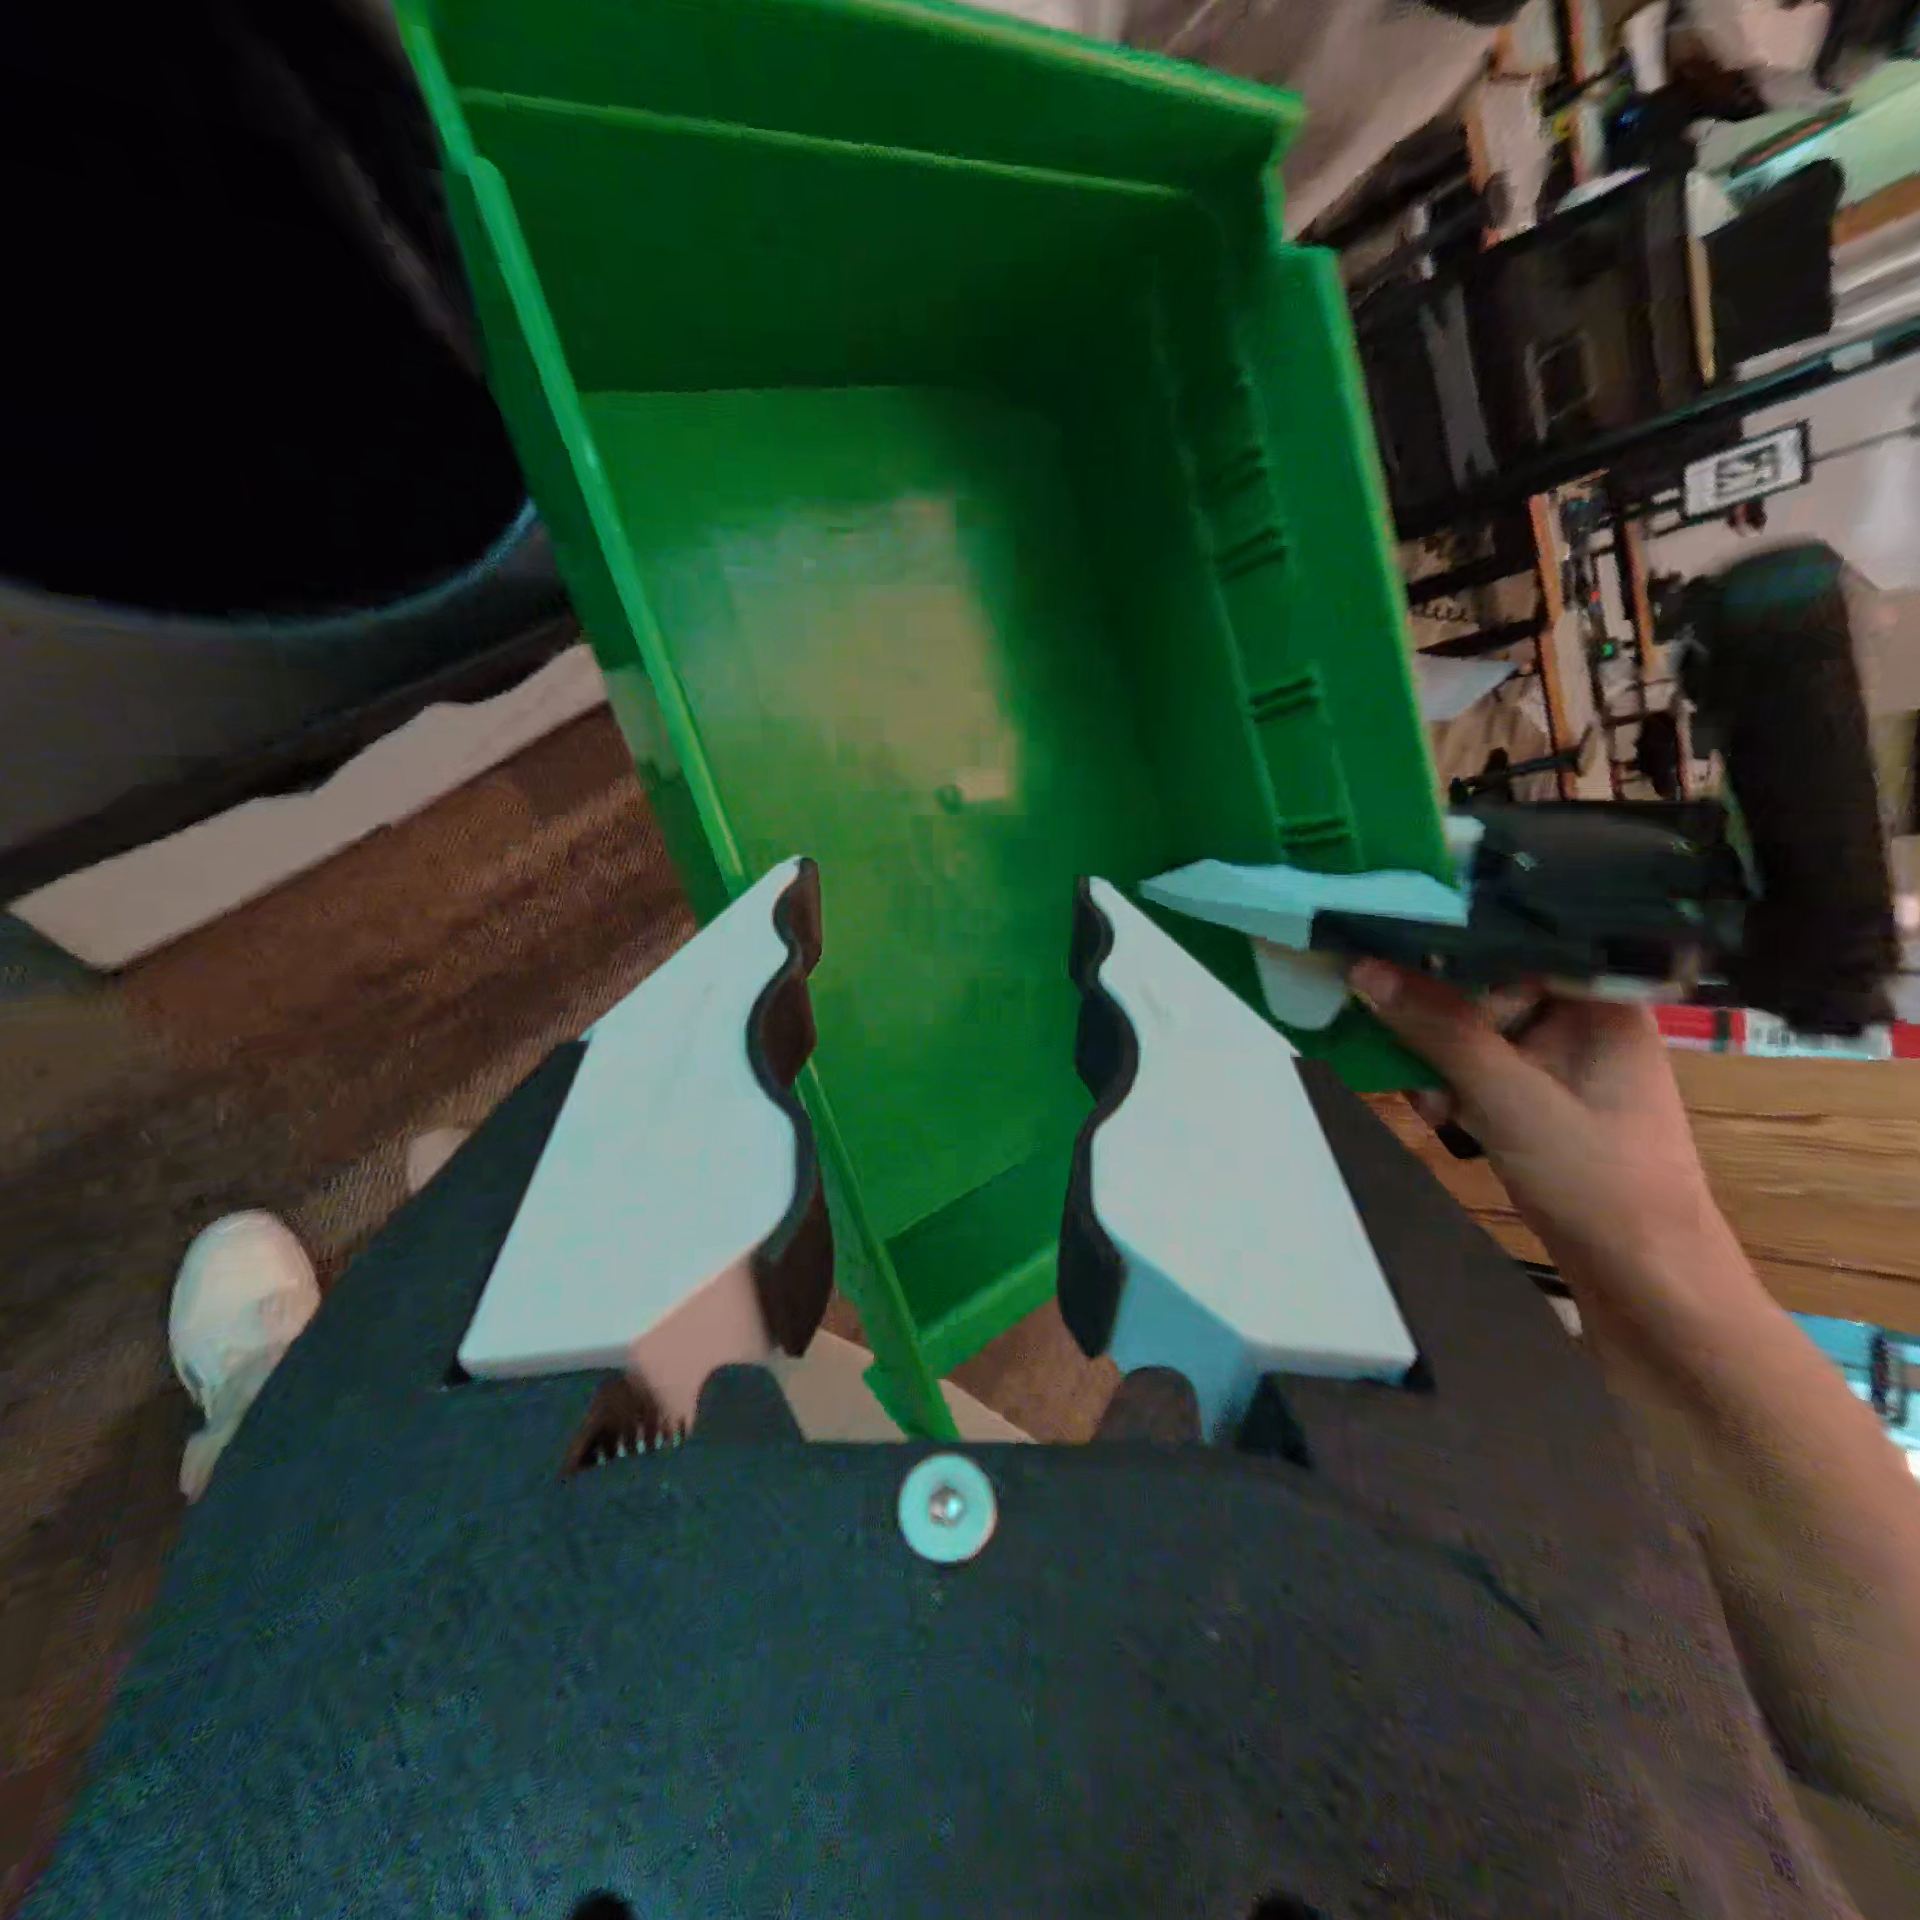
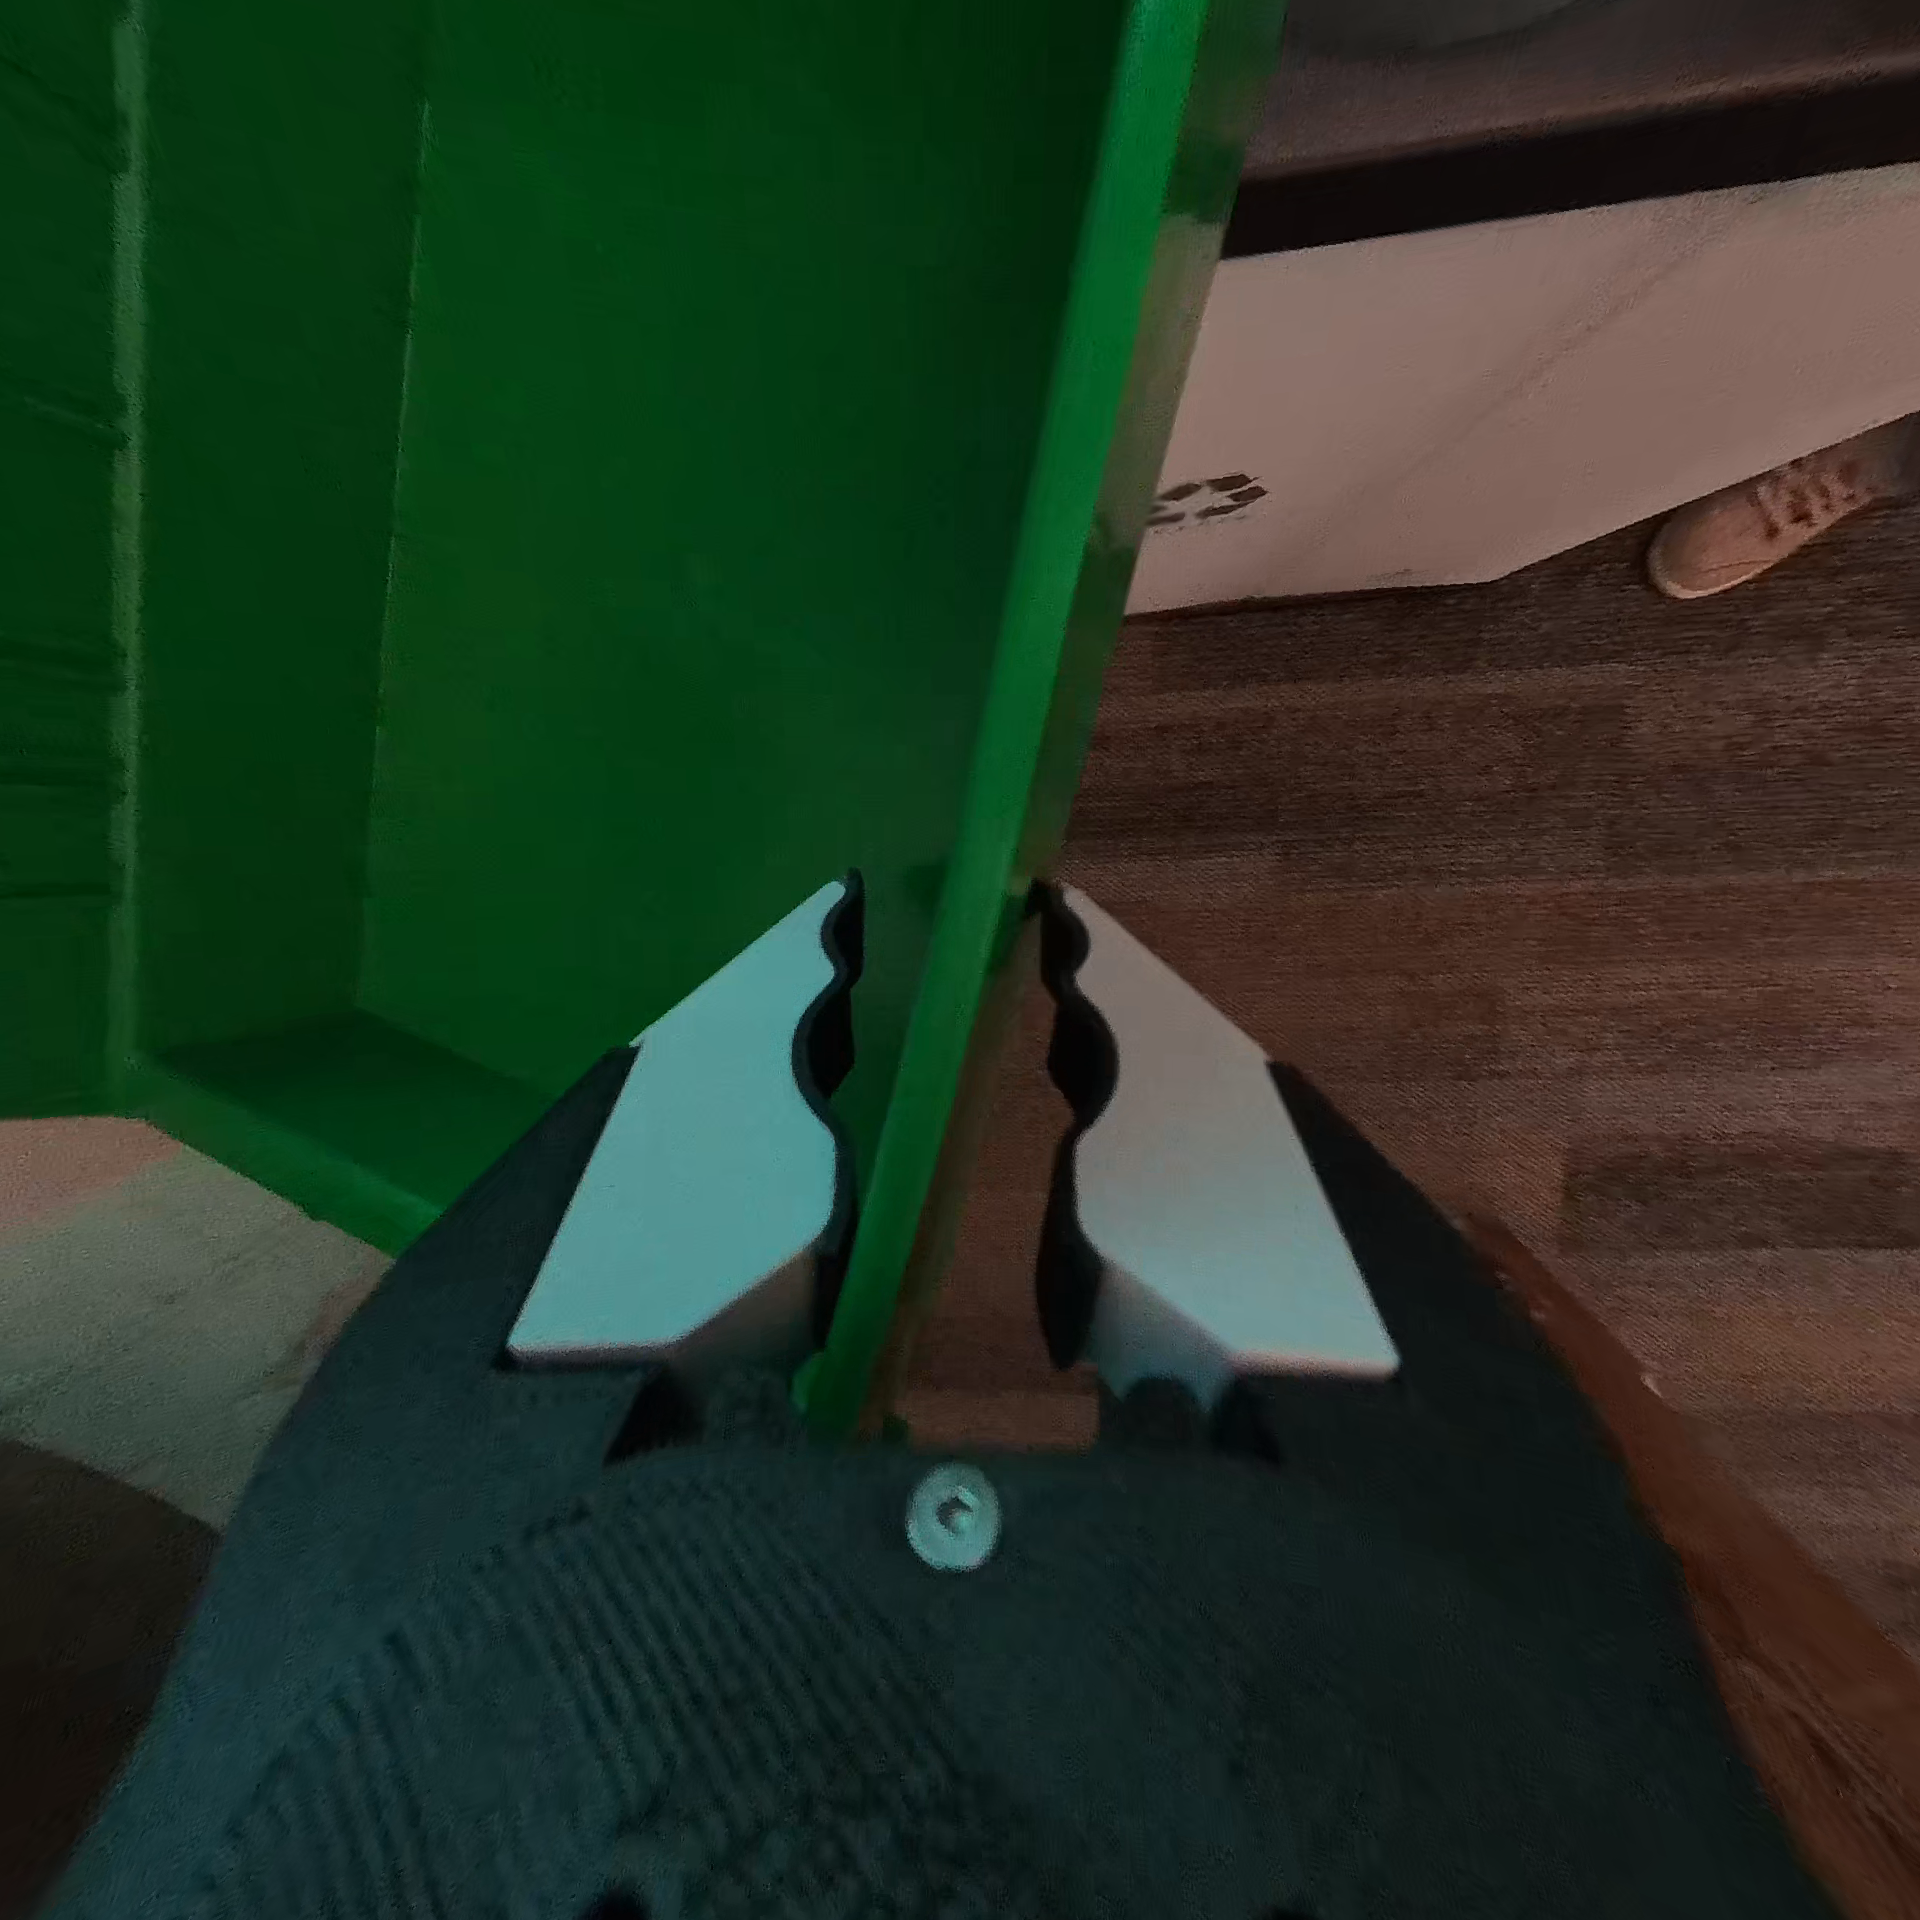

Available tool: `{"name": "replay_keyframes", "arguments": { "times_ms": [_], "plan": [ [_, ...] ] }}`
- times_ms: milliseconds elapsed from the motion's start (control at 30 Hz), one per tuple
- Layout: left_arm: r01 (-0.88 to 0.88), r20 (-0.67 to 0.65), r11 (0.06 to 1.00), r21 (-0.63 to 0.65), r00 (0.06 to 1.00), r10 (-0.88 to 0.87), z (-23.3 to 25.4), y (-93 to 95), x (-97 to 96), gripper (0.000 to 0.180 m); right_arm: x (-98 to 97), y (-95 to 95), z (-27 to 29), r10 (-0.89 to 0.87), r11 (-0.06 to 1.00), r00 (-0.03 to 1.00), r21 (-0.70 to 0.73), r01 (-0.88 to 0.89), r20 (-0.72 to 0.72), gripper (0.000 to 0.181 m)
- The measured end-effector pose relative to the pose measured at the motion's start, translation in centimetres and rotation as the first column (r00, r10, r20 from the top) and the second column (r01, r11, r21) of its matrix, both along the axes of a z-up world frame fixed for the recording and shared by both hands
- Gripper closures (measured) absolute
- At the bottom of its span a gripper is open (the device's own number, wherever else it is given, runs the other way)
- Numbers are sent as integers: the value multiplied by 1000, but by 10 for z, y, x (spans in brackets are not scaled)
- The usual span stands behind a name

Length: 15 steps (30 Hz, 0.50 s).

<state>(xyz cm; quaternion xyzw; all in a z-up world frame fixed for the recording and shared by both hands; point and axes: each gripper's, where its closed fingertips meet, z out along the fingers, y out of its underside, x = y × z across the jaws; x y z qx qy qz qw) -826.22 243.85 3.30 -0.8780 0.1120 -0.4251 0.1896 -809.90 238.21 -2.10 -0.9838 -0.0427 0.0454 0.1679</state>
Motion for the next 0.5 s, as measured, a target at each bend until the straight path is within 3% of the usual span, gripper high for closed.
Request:
{"name": "replay_keyframes", "arguments": {
  "times_ms": [100, 167, 233, 333, 500],
  "plan": [
    [-59, 43, 998, -14, 997, 59, -3, 18, -23, 134, -16, -15, 0, -27, 1000, 998, -14, 28, 48, 148],
    [-47, 70, 998, 36, 997, 44, 4, 21, -39, 114, -24, -25, 1, -98, 995, 995, -11, 98, 12, 148],
    [26, -8, 1000, -2, 1000, -26, -15, 9, -51, 109, -30, -33, 6, -164, 986, 986, 15, 164, -17, 148],
    [137, 68, 981, -135, 989, -129, -27, -22, -43, 106, -39, -40, 18, -214, 974, 976, 62, 216, -28, 147],
    [336, 10, 921, -197, 940, -341, -43, -62, -23, 100, -54, -49, 46, -187, 973, 979, 155, 173, 82, 147]
  ]
}}
